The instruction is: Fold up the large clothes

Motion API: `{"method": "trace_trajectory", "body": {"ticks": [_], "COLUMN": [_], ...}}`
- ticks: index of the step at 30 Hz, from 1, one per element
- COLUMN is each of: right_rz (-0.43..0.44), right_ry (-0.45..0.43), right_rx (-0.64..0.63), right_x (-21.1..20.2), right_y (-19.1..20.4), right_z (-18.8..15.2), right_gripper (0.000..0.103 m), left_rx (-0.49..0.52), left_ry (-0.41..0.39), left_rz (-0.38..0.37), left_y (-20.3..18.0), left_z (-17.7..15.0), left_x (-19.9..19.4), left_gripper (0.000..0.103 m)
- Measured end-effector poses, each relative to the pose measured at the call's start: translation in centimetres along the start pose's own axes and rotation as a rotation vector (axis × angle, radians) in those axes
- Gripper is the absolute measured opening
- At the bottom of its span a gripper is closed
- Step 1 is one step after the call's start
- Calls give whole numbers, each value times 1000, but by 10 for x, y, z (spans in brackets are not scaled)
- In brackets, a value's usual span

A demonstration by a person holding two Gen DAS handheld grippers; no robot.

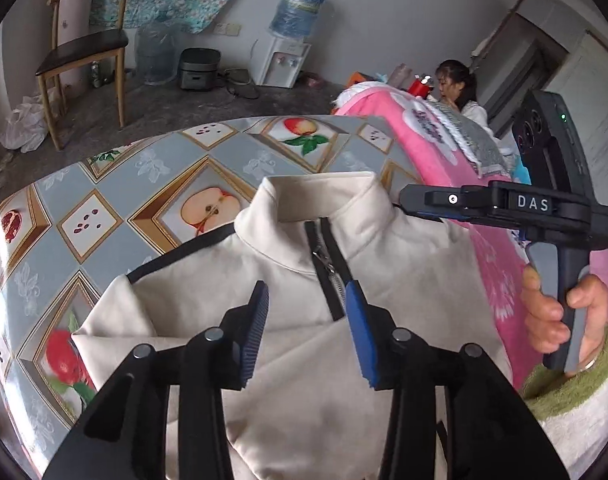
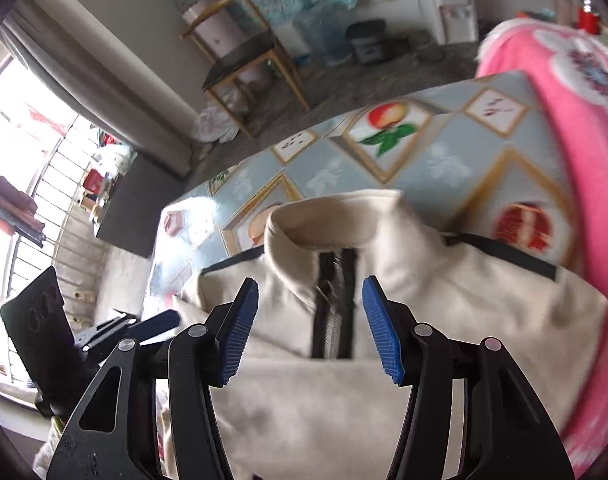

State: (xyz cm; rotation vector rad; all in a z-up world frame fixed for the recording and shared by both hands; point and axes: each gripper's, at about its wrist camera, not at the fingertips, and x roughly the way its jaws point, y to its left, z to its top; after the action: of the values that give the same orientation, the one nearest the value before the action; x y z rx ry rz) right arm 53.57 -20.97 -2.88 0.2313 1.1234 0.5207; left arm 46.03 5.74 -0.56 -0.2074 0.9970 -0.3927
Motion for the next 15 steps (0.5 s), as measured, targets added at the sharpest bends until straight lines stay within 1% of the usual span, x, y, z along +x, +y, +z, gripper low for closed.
{"method": "trace_trajectory", "body": {"ticks": [1,2,4,6,8,9,11,13,15], "right_rz": [23,29,-1,-47,-59,-69,-52,-7,25], "right_ry": [40,69,117,150,174,177,185,211,238], "right_rx": [14,25,6,-22,-35,-31,-12,24,35], "right_x": [16,32,61,85,103,110,120,129,135], "right_y": [3,5,10,14,13,10,4,-3,-7], "right_z": [7,13,26,37,46,51,58,63,63], "right_gripper": [54,53,53,53,53,53,54,55,57], "left_rx": [-30,-52,-71,-54,-31,-27,-26,-32,-36], "left_ry": [21,37,51,41,36,36,39,44,59], "left_rz": [23,29,32,39,44,33,14,-16,-30], "left_y": [5,9,15,18,18,18,19,19,18], "left_z": [2,0,-9,-19,-24,-23,-19,-13,-10], "left_x": [11,19,32,39,46,51,60,69,80], "left_gripper": [39,39,39,39,39,38,37,36,36]}}
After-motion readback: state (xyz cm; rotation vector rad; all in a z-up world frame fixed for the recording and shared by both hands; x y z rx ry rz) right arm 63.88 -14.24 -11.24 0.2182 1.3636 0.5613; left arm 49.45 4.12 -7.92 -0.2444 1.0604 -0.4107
